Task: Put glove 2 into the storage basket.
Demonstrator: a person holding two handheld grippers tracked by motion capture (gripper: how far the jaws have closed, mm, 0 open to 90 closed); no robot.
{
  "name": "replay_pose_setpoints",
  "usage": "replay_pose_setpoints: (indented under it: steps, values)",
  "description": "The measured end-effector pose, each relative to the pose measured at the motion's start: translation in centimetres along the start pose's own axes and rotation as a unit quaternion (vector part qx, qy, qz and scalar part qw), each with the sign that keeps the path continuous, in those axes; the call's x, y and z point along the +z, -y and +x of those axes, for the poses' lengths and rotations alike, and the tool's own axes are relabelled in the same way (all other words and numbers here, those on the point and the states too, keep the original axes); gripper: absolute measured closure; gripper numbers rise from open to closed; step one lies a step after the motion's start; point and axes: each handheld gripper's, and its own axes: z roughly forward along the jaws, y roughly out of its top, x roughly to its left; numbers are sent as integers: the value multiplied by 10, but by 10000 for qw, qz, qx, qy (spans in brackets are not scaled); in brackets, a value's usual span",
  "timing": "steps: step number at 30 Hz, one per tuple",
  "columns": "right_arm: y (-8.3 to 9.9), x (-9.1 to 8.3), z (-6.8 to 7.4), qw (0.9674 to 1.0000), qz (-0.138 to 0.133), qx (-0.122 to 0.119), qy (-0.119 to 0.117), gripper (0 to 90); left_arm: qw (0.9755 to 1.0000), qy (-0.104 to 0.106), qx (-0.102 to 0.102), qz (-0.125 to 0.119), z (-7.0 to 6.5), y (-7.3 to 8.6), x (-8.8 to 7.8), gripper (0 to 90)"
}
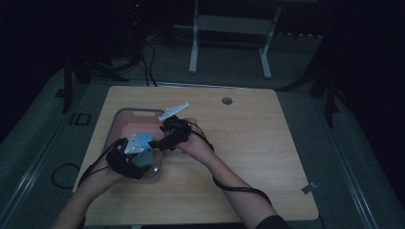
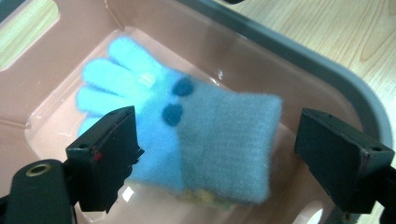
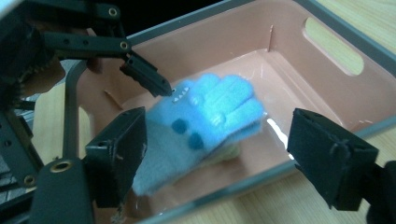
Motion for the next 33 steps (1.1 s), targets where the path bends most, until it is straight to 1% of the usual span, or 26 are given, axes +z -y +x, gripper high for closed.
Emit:
replay_pose_setpoints:
  steps: [2, 3, 4, 7, 9, 11, 13, 15, 16, 17, 18, 19, 20, 21, 22, 25, 28, 30, 31, 32, 33]
  values:
    - [4, -4, 0, 10000, -30, -23, -8, 182, 10000, 4, -24, -27, -3, -3, -1, 126]
    - [5, -6, -1, 10000, -30, -13, 4, 183, 10000, 43, -14, -29, -7, -7, -2, 107]
    - [7, -8, -1, 10000, -8, -65, 11, 180, 10000, 49, 15, -36, -9, -8, -3, 104]
    - [15, -14, 0, 9998, 9, -170, -34, 173, 9997, 80, 149, -193, -19, -15, -7, 94]
    - [20, -18, 1, 9998, 25, -200, -51, 171, 9991, 181, 185, -334, -25, -18, -9, 92]
    - [26, -20, 0, 9997, 59, -241, -34, 171, 9986, 257, 249, -388, -31, -22, -9, 92]
    - [31, -22, -1, 9996, 97, -246, -32, 168, 9980, 320, 314, -454, -37, -25, -8, 92]
    - [36, -24, -2, 9996, 111, -231, -66, 167, 9971, 349, 363, -571, -43, -27, -7, 92]
    - [36, -24, -2, 9996, 111, -231, -66, 167, 9971, 349, 363, -571, -43, -27, -7, 92]
    - [42, -27, -3, 9996, 115, -236, -82, 167, 9955, 458, 382, -738, -49, -29, -6, 92]
    - [44, -28, -3, 9996, 115, -239, -95, 167, 9955, 458, 382, -738, -49, -29, -6, 92]
    - [47, -30, -3, 9996, 125, -237, -113, 166, 9939, 585, 408, -842, -55, -30, -4, 92]
    - [50, -31, -3, 9995, 142, -249, -99, 165, 9934, 621, 446, -849, -59, -32, -3, 92]
    - [53, -32, -4, 9995, 158, -268, -85, 165, 9934, 621, 446, -849, -59, -32, -3, 92]
    - [56, -34, -4, 9994, 183, -288, -85, 165, 9925, 660, 568, -854, -66, -34, 1, 92]
    - [64, -38, -6, 9993, 251, -271, -82, 165, 9911, 781, 688, -829, -74, -38, 7, 92]
    - [73, -43, -9, 9993, 257, -257, -69, 163, 9893, 914, 721, -875, -82, -41, 12, 92]
    - [76, -44, -10, 9994, 254, -216, -86, 163, 9890, 933, 736, -884, -85, -43, 13, 92]
    - [83, -47, -13, 9996, 212, -163, -109, 163, 9887, 964, 776, -847, -90, -45, 17, 92]
    - [86, -49, -14, 9996, 208, -146, -139, 162, 9882, 1018, 784, -834, -93, -45, 19, 92]
    - [89, -50, -15, 9996, 202, -157, -144, 161, 9881, 1022, 806, -822, -95, -46, 21, 92]
